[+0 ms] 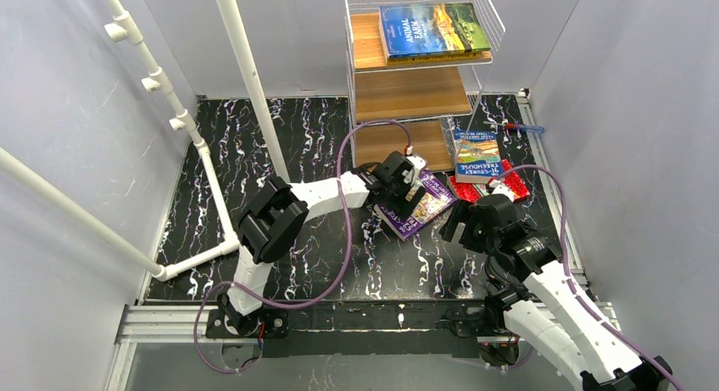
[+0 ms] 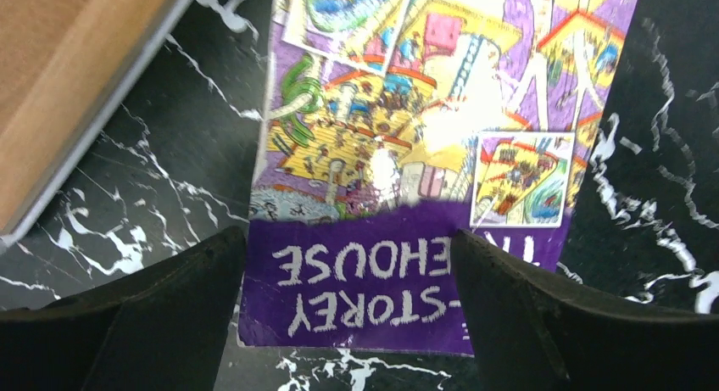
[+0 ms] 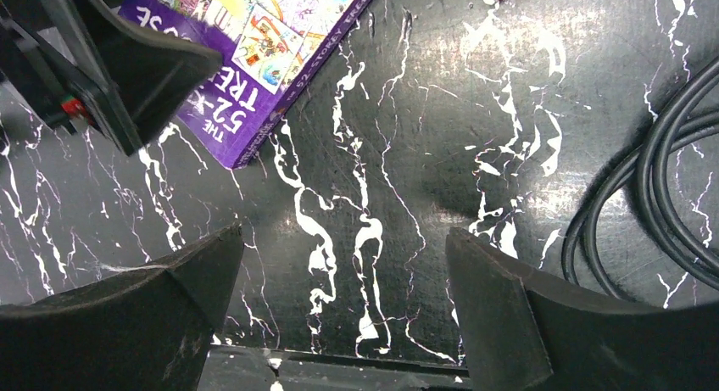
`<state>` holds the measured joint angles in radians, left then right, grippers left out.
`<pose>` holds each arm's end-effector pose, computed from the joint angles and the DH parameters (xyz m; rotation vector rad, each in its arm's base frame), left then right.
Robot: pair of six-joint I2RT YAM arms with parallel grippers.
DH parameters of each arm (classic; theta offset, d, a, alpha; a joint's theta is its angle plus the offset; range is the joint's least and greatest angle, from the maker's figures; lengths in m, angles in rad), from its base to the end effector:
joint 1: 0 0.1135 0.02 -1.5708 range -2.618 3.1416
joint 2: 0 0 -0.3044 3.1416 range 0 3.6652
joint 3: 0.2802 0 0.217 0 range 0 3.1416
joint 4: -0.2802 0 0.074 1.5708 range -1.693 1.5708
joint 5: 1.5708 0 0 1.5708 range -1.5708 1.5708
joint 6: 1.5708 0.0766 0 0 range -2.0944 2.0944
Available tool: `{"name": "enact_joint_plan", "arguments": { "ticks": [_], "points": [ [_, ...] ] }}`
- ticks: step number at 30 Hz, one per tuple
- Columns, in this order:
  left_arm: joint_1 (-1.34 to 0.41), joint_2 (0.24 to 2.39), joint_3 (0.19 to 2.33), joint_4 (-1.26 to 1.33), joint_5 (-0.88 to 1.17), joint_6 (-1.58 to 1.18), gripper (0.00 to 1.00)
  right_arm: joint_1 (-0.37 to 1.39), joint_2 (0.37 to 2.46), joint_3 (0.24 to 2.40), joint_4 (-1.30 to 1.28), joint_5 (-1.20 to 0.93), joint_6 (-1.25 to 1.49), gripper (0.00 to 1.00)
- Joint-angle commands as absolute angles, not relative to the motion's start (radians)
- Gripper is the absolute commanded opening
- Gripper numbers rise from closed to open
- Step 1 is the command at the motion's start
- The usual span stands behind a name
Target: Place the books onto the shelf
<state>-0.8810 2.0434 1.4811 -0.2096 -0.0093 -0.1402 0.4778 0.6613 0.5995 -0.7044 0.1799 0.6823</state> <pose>0.3028 -0.3659 0.2191 0.8631 2.2355 -0.4846 0.0944 0.0335 0.2439 0.3296 2.3282 0.3707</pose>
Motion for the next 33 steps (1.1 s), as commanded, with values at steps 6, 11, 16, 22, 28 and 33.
{"name": "enact_joint_plan", "arguments": {
  "ticks": [6,11,16,22,28,33],
  "points": [
    [-0.918,2.042,1.445,-0.280,-0.128,-0.028,0.89,0.476,0.667,0.620,-0.689,0.178,0.695,0.97],
    [-0.895,2.079,1.468,-0.308,-0.009,-0.057,0.88,0.476,0.653,0.617,-0.701,0.176,0.699,0.97],
    [-0.870,2.079,1.451,-0.293,0.180,-0.094,0.87,0.476,0.633,0.613,-0.712,0.178,0.711,0.97],
    [-0.879,2.033,1.397,-0.299,0.353,-0.171,0.77,0.476,0.582,0.582,-0.681,0.200,0.750,0.97],
    [-0.937,1.890,1.232,-0.197,0.367,-0.307,0.76,0.476,0.621,0.498,-0.624,0.176,0.815,0.98],
    [-0.939,1.828,1.146,-0.106,0.340,-0.426,0.76,0.475,0.633,0.408,-0.450,0.062,0.825,0.91]
  ]
}}
